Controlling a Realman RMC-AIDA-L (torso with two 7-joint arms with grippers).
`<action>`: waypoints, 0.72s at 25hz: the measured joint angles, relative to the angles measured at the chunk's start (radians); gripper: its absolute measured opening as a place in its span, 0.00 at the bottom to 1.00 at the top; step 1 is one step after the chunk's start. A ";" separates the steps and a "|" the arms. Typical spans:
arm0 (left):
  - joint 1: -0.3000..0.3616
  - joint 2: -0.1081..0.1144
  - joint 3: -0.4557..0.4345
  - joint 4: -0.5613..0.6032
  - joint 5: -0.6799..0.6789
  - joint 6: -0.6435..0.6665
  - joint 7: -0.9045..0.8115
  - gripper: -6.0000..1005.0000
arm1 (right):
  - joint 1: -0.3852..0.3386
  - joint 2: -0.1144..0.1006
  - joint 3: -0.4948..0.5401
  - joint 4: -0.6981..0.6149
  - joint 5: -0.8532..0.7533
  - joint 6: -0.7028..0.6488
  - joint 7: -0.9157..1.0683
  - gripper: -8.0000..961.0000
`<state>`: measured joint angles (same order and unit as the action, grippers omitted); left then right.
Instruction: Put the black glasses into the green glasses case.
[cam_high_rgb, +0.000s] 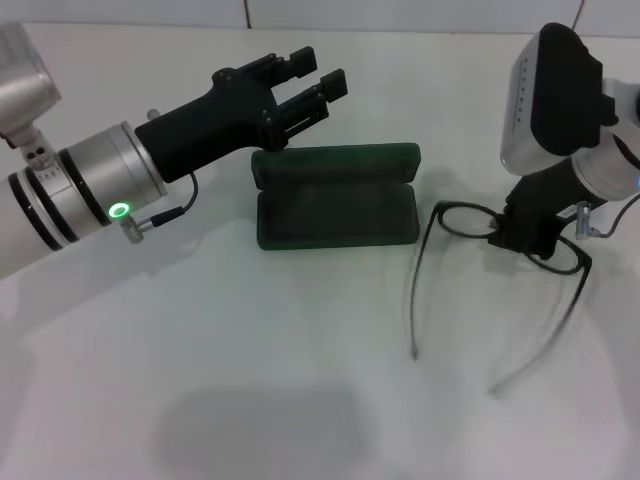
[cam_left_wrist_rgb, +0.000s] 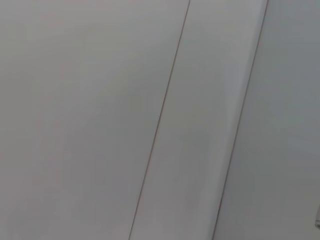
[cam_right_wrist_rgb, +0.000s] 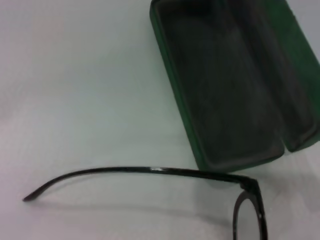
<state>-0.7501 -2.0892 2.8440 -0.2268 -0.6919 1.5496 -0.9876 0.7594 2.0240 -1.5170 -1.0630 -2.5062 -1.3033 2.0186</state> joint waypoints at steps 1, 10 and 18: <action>0.001 0.000 0.000 0.000 0.000 0.000 0.000 0.54 | -0.001 -0.001 0.003 -0.004 -0.001 -0.004 0.002 0.24; 0.005 0.000 -0.001 0.000 -0.001 0.033 0.000 0.54 | -0.051 -0.007 0.164 -0.098 0.048 -0.063 -0.008 0.13; 0.035 0.009 -0.002 -0.014 -0.016 0.175 0.005 0.54 | -0.206 -0.012 0.518 -0.035 0.490 -0.160 -0.276 0.13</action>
<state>-0.7149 -2.0802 2.8419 -0.2412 -0.7079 1.7251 -0.9830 0.5539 2.0122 -0.9991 -1.0984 -2.0160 -1.4633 1.7430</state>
